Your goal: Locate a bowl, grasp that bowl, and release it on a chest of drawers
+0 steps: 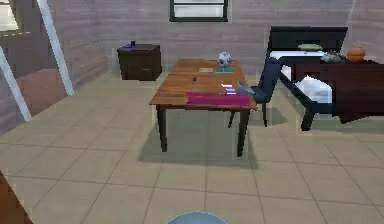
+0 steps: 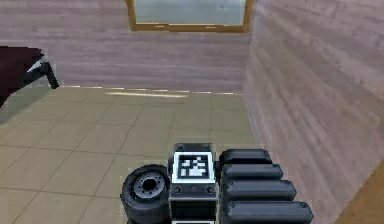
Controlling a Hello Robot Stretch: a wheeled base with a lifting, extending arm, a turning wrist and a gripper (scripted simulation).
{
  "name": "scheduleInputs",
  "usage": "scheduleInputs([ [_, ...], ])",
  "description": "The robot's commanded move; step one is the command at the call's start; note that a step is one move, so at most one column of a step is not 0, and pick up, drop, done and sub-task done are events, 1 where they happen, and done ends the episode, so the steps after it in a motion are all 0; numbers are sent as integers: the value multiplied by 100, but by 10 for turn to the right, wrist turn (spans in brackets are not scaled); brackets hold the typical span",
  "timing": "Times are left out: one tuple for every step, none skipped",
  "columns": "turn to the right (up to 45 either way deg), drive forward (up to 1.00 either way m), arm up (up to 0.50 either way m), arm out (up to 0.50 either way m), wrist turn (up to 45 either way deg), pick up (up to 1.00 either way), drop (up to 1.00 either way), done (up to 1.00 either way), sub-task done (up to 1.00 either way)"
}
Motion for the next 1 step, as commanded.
scheduleInputs([
  [0,85,0,0,0,0,0,0,0],
])
